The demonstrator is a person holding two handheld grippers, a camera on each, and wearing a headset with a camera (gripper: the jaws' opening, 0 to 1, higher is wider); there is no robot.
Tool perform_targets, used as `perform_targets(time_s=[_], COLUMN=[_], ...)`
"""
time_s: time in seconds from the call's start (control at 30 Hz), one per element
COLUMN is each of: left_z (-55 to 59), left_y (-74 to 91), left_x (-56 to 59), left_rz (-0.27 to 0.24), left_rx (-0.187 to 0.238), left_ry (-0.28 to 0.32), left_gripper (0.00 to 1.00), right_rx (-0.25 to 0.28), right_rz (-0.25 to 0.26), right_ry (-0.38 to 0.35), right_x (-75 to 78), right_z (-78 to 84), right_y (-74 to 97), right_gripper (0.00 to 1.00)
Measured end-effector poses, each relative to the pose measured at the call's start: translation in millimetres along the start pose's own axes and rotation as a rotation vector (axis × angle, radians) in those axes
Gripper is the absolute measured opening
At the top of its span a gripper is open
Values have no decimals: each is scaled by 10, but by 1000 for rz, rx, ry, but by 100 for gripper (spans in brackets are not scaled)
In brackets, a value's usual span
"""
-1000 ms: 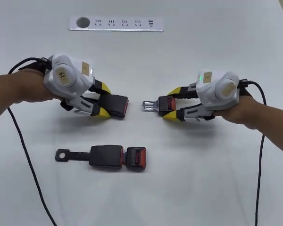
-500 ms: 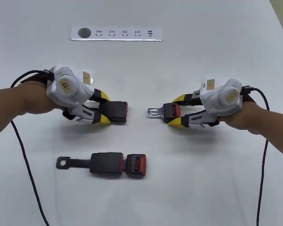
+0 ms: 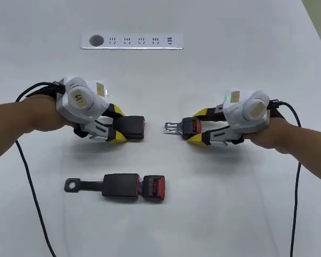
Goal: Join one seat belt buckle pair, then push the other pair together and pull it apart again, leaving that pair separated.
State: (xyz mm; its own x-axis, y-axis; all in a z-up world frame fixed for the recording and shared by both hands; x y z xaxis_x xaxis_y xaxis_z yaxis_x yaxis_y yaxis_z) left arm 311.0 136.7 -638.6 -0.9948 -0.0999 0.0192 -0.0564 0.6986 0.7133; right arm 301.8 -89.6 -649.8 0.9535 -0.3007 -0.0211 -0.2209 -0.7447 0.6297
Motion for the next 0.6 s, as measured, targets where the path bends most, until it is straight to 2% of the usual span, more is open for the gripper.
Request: perform_targets(time_s=[0.37,0.6], left_z=[-5,-5], left_y=[-28,-45], left_x=[10,-32], left_rz=[-3,4], left_rx=[-11,-26], left_ry=[17,10], left_gripper=[35,35], right_rx=[25,29], right_rz=[-11,-10], right_ry=[14,18], right_x=[-90,-115], right_z=[-165,-244], right_y=[-187,-285], right_gripper=[34,34])
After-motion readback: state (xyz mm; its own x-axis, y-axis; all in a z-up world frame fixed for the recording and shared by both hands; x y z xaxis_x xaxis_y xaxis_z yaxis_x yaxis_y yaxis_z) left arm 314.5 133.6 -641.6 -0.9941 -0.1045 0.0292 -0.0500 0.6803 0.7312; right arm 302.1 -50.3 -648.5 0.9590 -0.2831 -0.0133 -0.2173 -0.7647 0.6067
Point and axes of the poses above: the centre of the closed fingertips' face, and the gripper's own axes: y roughly backward along the fingers, x roughly to its right, z roughly out of its underside, the point moved 6 cm from there along y, roughly backward along the fingers, and after that the axes turned 5 degrees about x, right-handed, at the moved point
